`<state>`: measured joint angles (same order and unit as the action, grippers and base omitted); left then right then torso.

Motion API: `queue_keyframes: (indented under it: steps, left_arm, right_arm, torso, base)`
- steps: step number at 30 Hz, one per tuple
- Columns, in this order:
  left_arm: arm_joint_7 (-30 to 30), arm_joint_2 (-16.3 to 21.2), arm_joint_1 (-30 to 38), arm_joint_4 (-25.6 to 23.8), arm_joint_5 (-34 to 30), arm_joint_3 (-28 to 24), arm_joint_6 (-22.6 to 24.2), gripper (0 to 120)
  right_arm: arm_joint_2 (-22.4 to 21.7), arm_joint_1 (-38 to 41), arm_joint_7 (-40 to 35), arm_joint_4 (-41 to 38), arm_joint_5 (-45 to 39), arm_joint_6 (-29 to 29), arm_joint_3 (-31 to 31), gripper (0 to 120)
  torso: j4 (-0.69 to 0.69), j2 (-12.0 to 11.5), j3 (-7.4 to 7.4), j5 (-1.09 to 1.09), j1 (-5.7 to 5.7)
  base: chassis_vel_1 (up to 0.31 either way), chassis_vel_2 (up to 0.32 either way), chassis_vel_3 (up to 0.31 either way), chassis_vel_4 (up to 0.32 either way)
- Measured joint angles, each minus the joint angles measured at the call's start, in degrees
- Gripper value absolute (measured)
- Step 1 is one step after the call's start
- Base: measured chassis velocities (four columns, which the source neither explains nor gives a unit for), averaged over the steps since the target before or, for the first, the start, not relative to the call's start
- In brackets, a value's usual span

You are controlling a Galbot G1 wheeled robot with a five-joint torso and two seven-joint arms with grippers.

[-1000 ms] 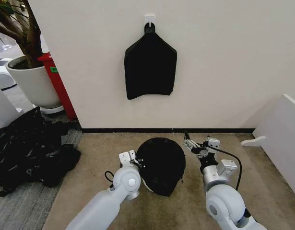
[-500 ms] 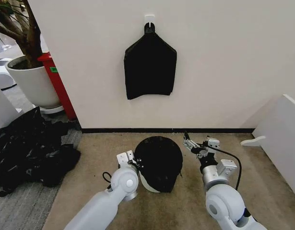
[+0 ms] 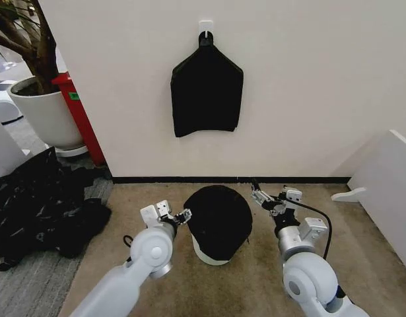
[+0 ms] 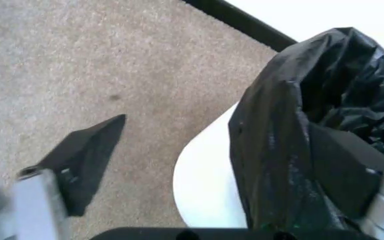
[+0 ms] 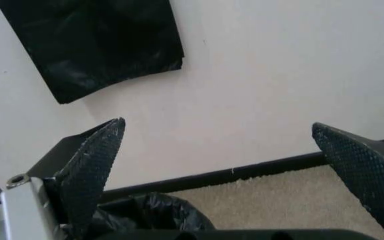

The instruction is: Place the garbage bag over the trash bin.

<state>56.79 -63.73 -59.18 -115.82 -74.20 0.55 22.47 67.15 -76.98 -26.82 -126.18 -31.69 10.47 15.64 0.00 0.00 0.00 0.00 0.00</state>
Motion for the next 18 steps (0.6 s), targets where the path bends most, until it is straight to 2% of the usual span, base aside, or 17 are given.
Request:
queue_keyframes:
  steps: [9, 15, 18]
  left_arm:
    - [-2.02, -0.35, -0.46, -0.09, -2.30, 3.02, 0.29, 100]
    - [-7.52, 0.12, -3.62, -1.83, -2.47, 5.48, -0.98, 100]
    - [-14.65, -0.62, -8.45, -2.86, -2.09, 6.29, -3.34, 100]
  right_arm:
    - [-0.27, -0.46, -0.27, -0.75, -0.15, 0.07, 0.41, 100]
    - [-0.50, -1.14, -0.41, -1.86, -0.18, 0.07, 0.83, 100]
    - [-0.59, -1.25, -0.58, -2.70, -0.24, 0.10, 0.81, 100]
  torso:
    - [-0.01, 0.00, 0.00, 0.00, 0.00]
    - [-0.01, 0.00, 0.00, 0.00, 0.00]
    - [0.00, 0.00, 0.00, 0.00, 0.00]
  base:
    - [0.000, 0.000, 0.000, 0.000]
    - [0.000, 0.000, 0.000, 0.000]
    - [0.000, 0.000, 0.000, 0.000]
